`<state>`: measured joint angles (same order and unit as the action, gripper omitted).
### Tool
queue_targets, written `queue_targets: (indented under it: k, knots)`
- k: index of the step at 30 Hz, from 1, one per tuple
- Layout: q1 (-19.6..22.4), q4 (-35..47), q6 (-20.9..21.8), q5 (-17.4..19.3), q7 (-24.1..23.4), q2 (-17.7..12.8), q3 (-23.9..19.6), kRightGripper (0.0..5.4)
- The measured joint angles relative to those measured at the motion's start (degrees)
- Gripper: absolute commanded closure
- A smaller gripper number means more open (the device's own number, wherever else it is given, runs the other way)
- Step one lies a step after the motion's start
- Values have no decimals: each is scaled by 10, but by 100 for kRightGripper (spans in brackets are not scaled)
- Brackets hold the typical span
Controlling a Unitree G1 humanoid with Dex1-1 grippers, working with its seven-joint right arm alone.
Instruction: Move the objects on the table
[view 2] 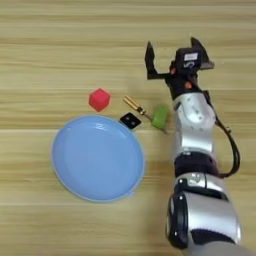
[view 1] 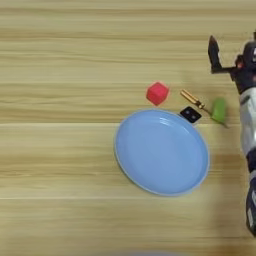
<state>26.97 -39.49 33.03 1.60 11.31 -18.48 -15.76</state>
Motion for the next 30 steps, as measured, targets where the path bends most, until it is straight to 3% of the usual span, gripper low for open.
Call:
queue_targets:
  k: [7,15,23,30]
  knots:
    - [-62,39,5,-29,-51,36,23,5]
    - [-76,104,-2,-37,-83,61,42,5]
    - [-85,178,-57,-48,-113,105,75,5]
    - [-112,225,-104,-44,-119,115,87,5]
